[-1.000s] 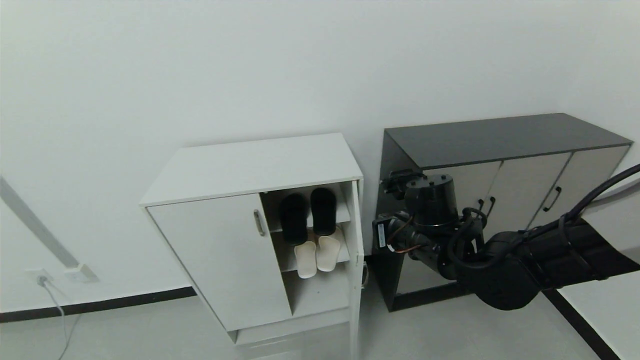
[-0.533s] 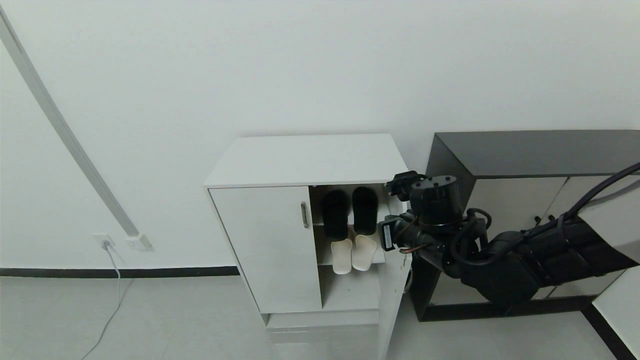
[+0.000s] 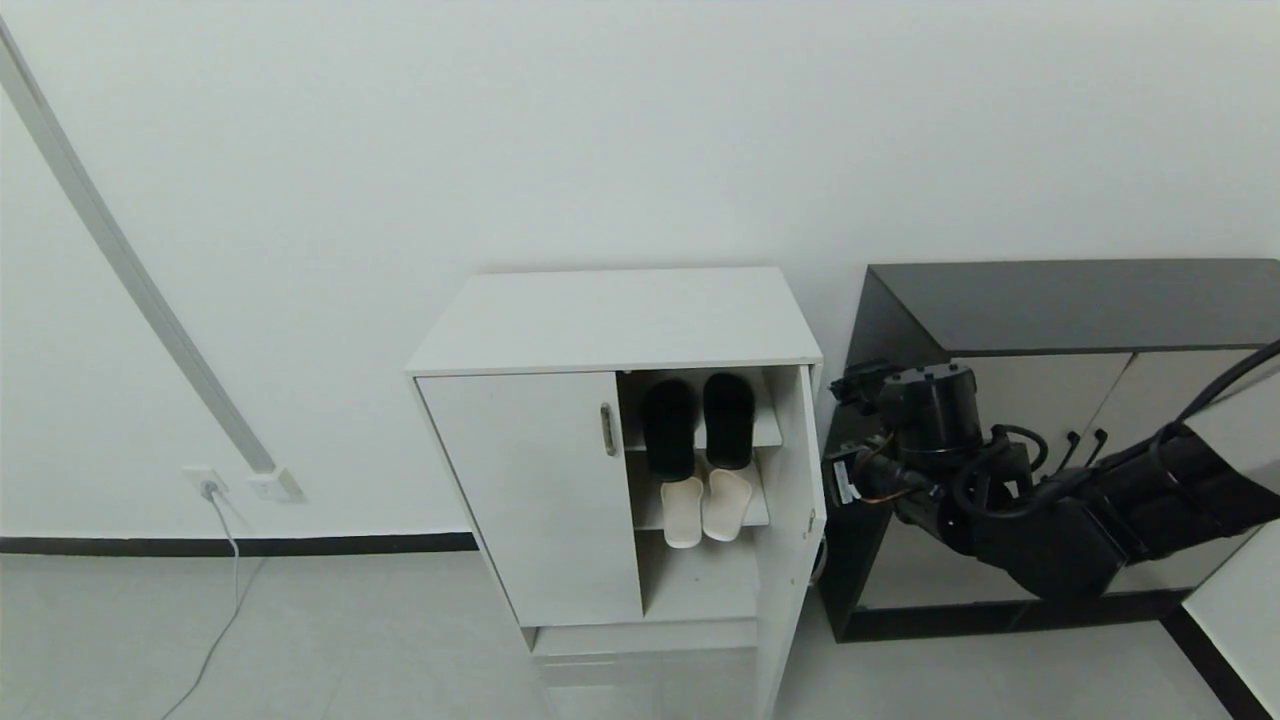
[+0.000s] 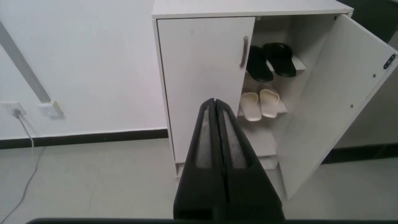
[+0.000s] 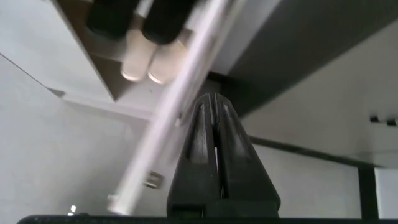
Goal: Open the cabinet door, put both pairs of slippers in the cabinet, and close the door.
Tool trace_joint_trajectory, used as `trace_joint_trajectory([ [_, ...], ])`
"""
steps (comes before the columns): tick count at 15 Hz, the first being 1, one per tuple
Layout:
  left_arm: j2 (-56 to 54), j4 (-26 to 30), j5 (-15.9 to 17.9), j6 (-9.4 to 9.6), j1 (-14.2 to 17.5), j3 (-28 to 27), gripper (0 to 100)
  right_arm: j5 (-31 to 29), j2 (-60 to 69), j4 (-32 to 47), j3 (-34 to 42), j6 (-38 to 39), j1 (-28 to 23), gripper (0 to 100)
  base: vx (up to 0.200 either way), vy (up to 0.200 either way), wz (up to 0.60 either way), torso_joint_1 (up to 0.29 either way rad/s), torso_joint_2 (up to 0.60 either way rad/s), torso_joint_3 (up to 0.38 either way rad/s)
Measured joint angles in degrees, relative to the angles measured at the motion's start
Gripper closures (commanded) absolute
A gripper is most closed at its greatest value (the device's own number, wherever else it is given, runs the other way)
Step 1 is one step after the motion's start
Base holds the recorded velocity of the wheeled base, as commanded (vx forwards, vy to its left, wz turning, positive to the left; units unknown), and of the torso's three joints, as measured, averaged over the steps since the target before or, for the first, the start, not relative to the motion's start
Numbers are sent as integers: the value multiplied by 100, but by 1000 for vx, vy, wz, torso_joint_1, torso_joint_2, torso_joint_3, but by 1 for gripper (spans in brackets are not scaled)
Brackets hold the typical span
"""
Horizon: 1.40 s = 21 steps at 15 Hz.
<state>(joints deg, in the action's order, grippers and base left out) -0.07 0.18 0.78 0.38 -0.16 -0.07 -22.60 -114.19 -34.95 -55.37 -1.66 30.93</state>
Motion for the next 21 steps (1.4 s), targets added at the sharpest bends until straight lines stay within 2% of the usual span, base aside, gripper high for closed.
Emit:
trace_joint_trajectory([
  [5,0,0,0,5,0,0,100,422,-347,-117,-69,285,-15,100,0,0,0,0,0,0],
  [10,0,0,1,2,-2,2,100,855,-750,-134,-697,951,241,100,0,0,0,0,0,0],
  [13,0,0,0,2,0,5,100,1321,-905,-811,-944,1239,380,100,0,0,0,0,0,0],
  [16,0,0,-2,-2,-2,0,100,1681,-924,-1648,-664,1290,416,100,0,0,0,0,0,0],
  [19,0,0,0,5,-2,0,100,2152,-747,-2255,185,1269,435,100,0,0,0,0,0,0],
  [21,0,0,1,5,0,0,100,2505,-529,-2617,852,1257,432,100,200,0,0,-2,5,2],
])
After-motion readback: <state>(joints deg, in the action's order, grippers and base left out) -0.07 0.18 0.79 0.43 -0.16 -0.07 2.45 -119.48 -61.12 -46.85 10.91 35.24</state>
